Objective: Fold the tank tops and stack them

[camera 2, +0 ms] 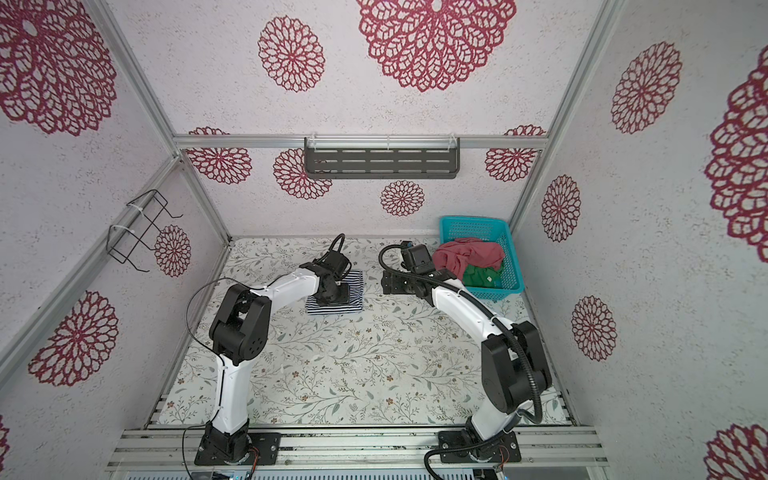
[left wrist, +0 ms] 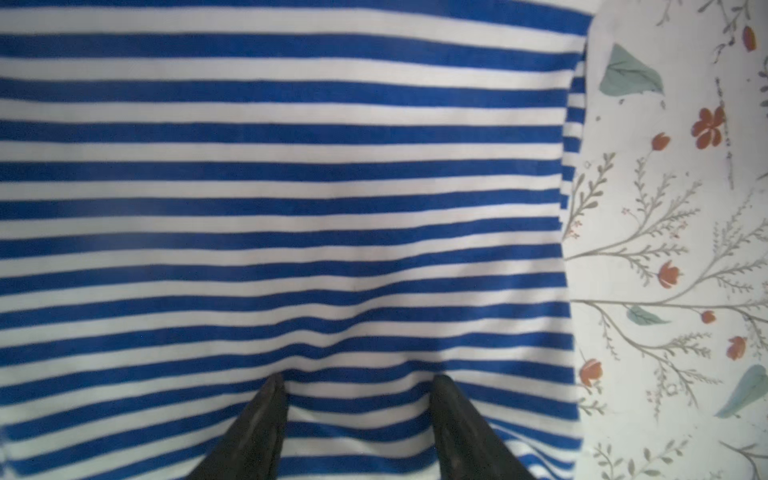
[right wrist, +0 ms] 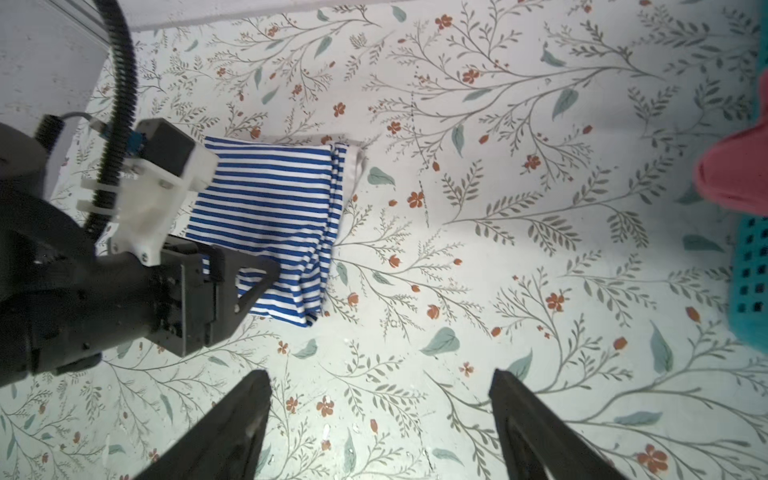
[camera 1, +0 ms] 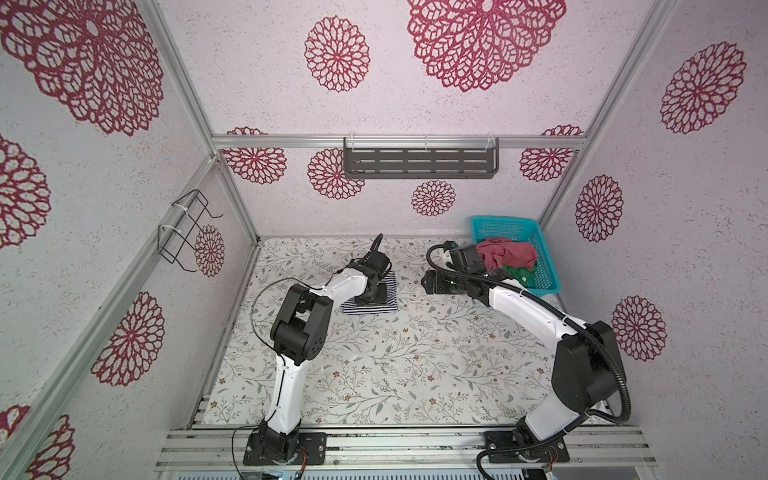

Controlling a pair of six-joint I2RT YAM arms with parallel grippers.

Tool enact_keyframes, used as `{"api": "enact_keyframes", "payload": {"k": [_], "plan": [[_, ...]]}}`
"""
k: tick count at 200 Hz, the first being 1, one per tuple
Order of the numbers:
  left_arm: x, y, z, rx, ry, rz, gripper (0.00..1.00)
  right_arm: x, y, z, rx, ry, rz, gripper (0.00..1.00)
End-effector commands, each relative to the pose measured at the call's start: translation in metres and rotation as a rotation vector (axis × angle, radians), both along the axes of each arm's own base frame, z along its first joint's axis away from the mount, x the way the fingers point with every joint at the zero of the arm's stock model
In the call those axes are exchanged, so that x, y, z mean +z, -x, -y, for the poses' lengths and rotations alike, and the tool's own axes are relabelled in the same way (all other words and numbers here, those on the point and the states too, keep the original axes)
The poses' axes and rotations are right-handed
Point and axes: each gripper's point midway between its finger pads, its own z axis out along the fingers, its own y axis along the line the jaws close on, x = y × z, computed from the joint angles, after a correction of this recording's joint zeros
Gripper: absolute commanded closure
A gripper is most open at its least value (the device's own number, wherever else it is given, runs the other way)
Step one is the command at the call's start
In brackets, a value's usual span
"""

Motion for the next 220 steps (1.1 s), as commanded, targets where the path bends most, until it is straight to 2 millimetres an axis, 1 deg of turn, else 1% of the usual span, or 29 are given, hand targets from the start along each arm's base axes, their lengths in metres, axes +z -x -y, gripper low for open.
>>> {"api": "enact_keyframes", "payload": {"k": [1,23,59,79,97,114,127,138,152,164,175,180,186,198,204,206,211,213,214,216,220], "plan": [[-0.024,-0.004,-0.052,0.029,-0.102,-0.081,0.41,0.021,0.003,0.013,-0.014,0.010,0.066,0.14],[-0.024,-0.014,-0.086,0.065,-0.129,-0.097,0.42,0.018,0.007,0.024,-0.033,0.015,0.065,0.14],[-0.014,-0.035,-0.143,0.156,-0.131,-0.081,0.44,0.017,0.012,0.044,-0.064,0.017,0.065,0.14],[-0.014,-0.045,-0.167,0.165,-0.132,-0.096,0.44,0.014,0.015,0.055,-0.077,0.029,0.060,0.14],[-0.018,-0.047,-0.184,0.150,-0.139,-0.142,0.43,0.011,0.017,0.070,-0.103,0.059,0.057,0.14],[-0.021,-0.053,-0.193,0.131,-0.130,-0.134,0.43,0.012,0.019,0.083,-0.123,0.054,0.049,0.14],[-0.018,-0.054,-0.195,0.123,-0.129,-0.144,0.41,0.021,0.019,0.094,-0.147,0.049,0.059,0.14],[-0.012,-0.055,-0.194,0.109,-0.130,-0.142,0.39,0.035,0.018,0.110,-0.186,0.066,0.086,0.14],[0.003,-0.059,-0.190,0.097,-0.113,-0.099,0.34,0.054,0.015,0.137,-0.260,0.080,0.126,0.13],[0.023,-0.061,-0.188,0.090,-0.109,-0.060,0.28,0.065,0.010,0.169,-0.346,0.095,0.145,0.12],[0.044,-0.062,-0.187,0.083,-0.114,-0.021,0.23,0.069,0.003,0.197,-0.413,0.115,0.140,0.11],[0.056,-0.062,-0.186,0.082,-0.118,0.003,0.21,0.068,-0.001,0.211,-0.443,0.120,0.127,0.12],[0.071,-0.063,-0.185,0.081,-0.121,0.036,0.19,0.065,-0.007,0.222,-0.460,0.117,0.104,0.12],[0.105,-0.062,-0.181,0.080,-0.122,0.115,0.16,0.056,-0.022,0.238,-0.477,0.105,0.057,0.12],[0.125,-0.060,-0.176,0.076,-0.122,0.162,0.14,0.052,-0.031,0.241,-0.478,0.102,0.043,0.12],[0.128,-0.059,-0.174,0.075,-0.122,0.170,0.14,0.051,-0.034,0.242,-0.476,0.101,0.040,0.12],[0.144,-0.055,-0.170,0.076,-0.125,0.207,0.13,0.048,-0.043,0.242,-0.470,0.096,0.037,0.12],[0.146,-0.054,-0.168,0.073,-0.126,0.210,0.13,0.047,-0.046,0.242,-0.468,0.096,0.035,0.12],[0.155,-0.052,-0.167,0.074,-0.123,0.231,0.12,0.047,-0.047,0.242,-0.466,0.094,0.035,0.12],[0.165,-0.049,-0.164,0.073,-0.120,0.254,0.12,0.046,-0.050,0.241,-0.463,0.090,0.033,0.12],[0.176,-0.044,-0.160,0.071,-0.115,0.277,0.12,0.044,-0.056,0.240,-0.455,0.082,0.030,0.12]]}}
